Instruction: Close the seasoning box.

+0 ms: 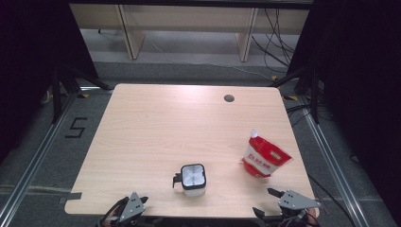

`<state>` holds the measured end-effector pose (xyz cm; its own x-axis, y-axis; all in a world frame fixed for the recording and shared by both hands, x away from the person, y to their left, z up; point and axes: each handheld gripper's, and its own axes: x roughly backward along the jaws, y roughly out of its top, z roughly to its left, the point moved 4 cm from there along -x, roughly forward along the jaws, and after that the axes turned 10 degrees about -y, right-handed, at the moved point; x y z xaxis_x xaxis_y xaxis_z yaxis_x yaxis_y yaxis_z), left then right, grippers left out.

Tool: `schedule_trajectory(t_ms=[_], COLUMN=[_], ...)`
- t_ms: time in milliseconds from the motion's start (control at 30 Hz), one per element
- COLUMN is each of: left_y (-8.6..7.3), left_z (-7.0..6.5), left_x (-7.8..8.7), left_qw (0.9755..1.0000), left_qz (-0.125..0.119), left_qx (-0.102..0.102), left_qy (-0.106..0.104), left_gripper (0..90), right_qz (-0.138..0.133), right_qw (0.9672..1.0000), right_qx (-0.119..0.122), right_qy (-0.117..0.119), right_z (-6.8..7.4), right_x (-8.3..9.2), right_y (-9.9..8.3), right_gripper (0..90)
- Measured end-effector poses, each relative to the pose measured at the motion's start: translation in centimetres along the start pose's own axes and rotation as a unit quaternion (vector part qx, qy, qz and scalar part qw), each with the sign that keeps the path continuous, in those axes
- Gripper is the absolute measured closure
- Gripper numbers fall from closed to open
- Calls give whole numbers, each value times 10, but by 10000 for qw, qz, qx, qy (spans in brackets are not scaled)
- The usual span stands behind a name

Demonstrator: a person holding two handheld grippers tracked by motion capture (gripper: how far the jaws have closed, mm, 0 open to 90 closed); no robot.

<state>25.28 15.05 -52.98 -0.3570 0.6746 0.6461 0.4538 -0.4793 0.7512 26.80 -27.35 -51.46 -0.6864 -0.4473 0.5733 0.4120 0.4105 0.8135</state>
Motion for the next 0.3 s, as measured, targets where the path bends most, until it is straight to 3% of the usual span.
schedule_trajectory(t_ms=[33,67,100,167,200,267,300], left_y=[0,1,1,1,0,0,1], left_z=[0,3,4,5,2,3,6], left_x=[0,1,1,1,1,0,1], left_qw=[10000,9998,9996,9997,10000,10000,9998], left_qz=[0,19,28,30,-27,-42,-55], left_qx=[0,-211,-264,-250,0,-33,-211], left_qy=[0,14,52,76,6,62,50], left_gripper=[176,176,176,177,177,176,177], right_qz=[0,1,47,29,6,10,8], right_qw=[10000,10000,10000,10000,10000,10000,10000], right_qx=[0,2,-50,-10,14,15,9], right_qy=[0,-1,17,19,-12,-16,-21], right_z=[0,0,1,0,-1,-1,-1], right_x=[0,0,0,0,0,0,0], right_y=[0,0,0,0,0,0,-1], right_gripper=[165,165,164,165,164,164,164])
